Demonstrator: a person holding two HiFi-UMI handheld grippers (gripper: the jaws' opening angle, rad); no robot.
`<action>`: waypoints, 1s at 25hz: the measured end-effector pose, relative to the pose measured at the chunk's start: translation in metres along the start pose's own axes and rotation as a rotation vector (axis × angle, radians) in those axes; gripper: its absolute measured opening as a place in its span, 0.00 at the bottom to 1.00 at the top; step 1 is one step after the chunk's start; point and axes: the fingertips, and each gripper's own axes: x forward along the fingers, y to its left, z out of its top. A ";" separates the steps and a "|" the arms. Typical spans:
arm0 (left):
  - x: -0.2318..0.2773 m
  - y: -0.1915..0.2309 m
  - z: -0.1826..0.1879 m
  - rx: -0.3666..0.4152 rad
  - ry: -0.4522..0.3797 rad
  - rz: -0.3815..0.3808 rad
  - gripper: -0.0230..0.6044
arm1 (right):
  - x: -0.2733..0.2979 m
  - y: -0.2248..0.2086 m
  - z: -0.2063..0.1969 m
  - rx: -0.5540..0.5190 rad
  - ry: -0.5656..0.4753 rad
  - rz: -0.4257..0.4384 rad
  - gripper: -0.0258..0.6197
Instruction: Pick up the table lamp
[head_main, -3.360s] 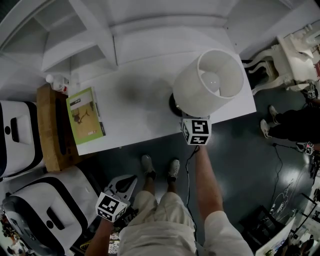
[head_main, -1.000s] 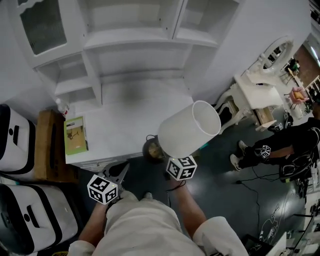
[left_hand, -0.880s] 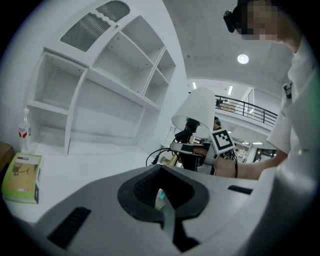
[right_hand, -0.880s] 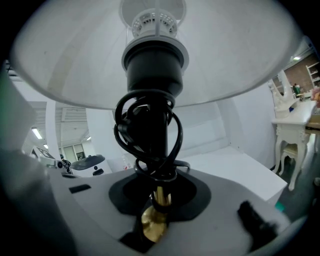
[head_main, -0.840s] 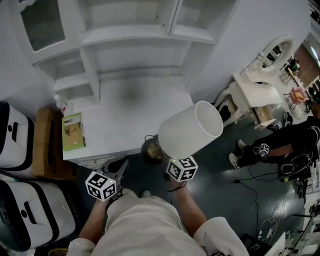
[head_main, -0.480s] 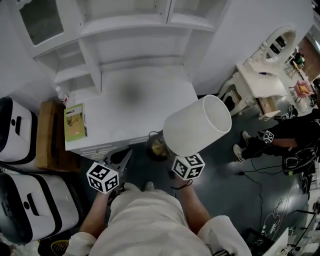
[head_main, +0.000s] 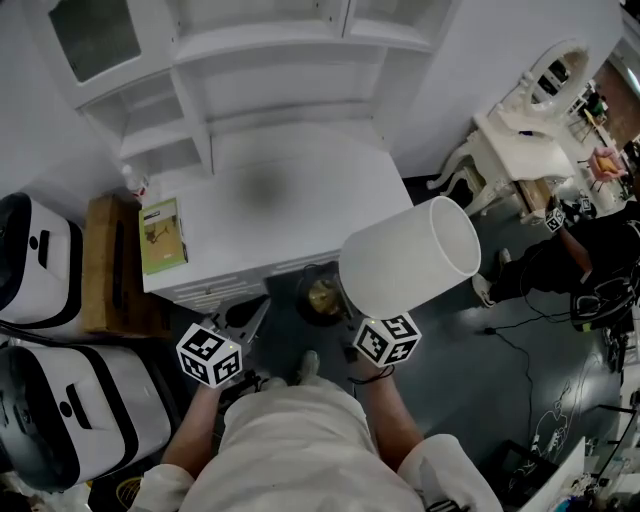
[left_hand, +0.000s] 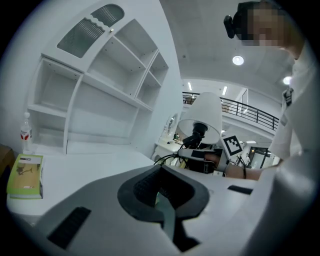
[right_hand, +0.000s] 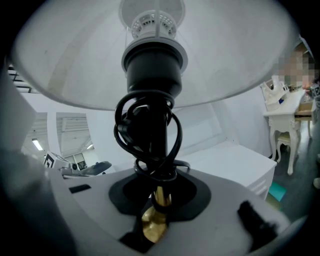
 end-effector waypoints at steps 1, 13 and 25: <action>-0.008 0.001 -0.002 -0.001 0.001 0.002 0.05 | -0.002 0.007 -0.001 0.002 -0.005 0.006 0.16; -0.087 0.006 -0.037 -0.043 0.009 -0.033 0.05 | -0.052 0.064 -0.042 0.114 -0.042 -0.021 0.16; -0.120 -0.007 -0.066 -0.056 0.030 -0.071 0.05 | -0.104 0.096 -0.078 0.200 -0.072 -0.048 0.17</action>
